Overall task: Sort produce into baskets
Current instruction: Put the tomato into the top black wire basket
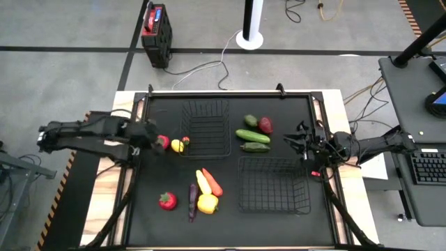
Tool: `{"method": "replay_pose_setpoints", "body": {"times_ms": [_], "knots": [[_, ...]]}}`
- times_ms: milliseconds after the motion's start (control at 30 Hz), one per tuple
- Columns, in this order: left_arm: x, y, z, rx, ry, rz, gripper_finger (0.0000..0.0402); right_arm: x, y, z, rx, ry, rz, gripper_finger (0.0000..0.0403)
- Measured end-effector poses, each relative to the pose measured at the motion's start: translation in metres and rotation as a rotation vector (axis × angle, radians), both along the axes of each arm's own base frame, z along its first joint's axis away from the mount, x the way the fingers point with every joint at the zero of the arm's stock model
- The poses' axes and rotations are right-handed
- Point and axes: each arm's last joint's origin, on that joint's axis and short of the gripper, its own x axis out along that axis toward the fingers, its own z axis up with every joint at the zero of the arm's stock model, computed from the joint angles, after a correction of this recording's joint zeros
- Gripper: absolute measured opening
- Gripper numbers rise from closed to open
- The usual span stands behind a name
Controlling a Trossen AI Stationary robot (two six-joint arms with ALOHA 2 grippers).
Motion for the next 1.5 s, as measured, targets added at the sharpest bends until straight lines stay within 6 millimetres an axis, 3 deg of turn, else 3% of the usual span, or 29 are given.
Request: {"method": "replay_pose_setpoints", "body": {"times_ms": [200, 500, 767, 1500], "knots": [[0.023, 0.001, -0.013, 0.089, 0.167, -0.215, 0.0247, 0.003, 0.0, -0.003, 0.009, 0.028, -0.006, 0.0091], [0.026, -0.001, -0.018, 0.197, 0.202, -0.522, 0.0247, 0.004, 0.0, -0.005, 0.002, 0.051, 0.005, 0.0091], [0.027, -0.001, -0.021, 0.265, 0.115, -0.535, 0.0247, 0.006, 0.001, -0.01, -0.004, 0.101, 0.012, 0.0091], [0.041, 0.001, -0.037, 0.306, 0.202, -0.505, 0.0272, 0.006, 0.001, -0.01, -0.019, 0.109, 0.009, 0.0091]]}}
